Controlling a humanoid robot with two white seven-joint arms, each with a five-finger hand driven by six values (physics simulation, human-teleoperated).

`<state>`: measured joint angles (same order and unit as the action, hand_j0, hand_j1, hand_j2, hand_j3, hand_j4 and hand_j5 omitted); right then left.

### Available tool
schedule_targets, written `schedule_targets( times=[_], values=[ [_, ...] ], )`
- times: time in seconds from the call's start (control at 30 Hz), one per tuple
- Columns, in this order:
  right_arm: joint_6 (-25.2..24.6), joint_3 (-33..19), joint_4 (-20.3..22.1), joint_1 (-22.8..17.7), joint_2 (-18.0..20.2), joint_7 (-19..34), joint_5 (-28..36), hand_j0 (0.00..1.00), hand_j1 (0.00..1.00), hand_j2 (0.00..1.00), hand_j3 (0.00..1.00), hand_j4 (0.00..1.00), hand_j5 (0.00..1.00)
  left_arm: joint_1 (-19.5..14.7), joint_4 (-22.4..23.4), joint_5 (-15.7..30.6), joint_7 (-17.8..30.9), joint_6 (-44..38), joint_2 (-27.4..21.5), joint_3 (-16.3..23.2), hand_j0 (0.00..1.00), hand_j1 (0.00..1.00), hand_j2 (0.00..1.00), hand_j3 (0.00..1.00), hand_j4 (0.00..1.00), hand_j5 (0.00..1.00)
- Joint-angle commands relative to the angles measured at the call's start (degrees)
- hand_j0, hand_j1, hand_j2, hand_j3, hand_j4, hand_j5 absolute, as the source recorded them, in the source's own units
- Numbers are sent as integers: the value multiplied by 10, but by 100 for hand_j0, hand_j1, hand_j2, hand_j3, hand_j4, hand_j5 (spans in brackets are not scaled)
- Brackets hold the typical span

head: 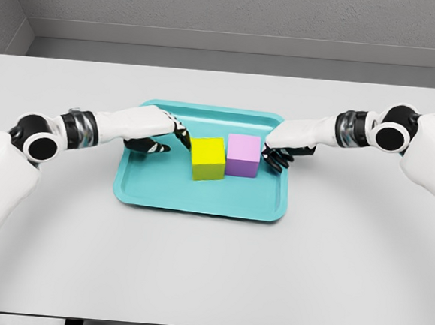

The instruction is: Push two cubes

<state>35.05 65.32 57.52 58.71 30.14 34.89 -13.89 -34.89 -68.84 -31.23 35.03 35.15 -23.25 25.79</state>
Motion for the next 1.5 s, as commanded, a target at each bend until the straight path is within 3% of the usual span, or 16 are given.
schedule_targets(
  times=[0.0, 0.17, 0.23, 0.3, 0.4, 0.67, 0.83, 1.3, 1.47],
  values=[
    [0, 0, 0, 0, -1, 1, 3, 11, 11, 11, 11, 11, 11, 0, -2, 19, 0, -2, -12, -4, 59, 59, 59, 59, 59, 59],
    [0, 1, 0, 3, -8, 1, 2, 11, 11, 11, 11, 11, 11, -15, -3, 47, 0, -2, -23, -4, 59, 59, 59, 59, 59, 59],
    [0, 1, 0, 4, -13, 1, -10, 11, 11, 11, 11, 11, 11, -11, -43, 72, 0, -2, -38, -4, 59, 59, 59, 59, 59, 59],
    [0, 1, 0, 4, -13, 1, -10, 11, 11, 11, 11, 11, 11, -1, -100, 89, 0, -2, -78, -5, 58, 58, 58, 58, 58, 58],
    [0, 1, -3, 4, -13, 1, -10, 11, 11, 11, 11, 11, 11, 30, -133, 95, 0, -2, -88, -30, 58, 58, 58, 58, 58, 58],
    [0, 0, -42, 13, -18, 1, -26, 11, 11, 11, 11, 11, 11, 90, -216, 112, 0, -2, -122, -31, 57, 57, 57, 57, 57, 57],
    [0, 1, -60, 19, -36, 1, -36, 11, 11, 11, 11, 11, 11, 106, -218, 110, 0, -2, -116, -30, 57, 57, 57, 57, 57, 57],
    [0, 0, -63, 21, -51, 1, -40, 11, 11, 11, 11, 11, 11, 123, -221, 111, 0, -2, -102, -25, 57, 57, 57, 57, 57, 57],
    [0, 0, -62, 23, -55, 1, -40, 11, 11, 11, 11, 11, 11, 134, -226, 120, 0, -2, -96, -24, 64, 64, 64, 64, 64, 64]
  ],
)
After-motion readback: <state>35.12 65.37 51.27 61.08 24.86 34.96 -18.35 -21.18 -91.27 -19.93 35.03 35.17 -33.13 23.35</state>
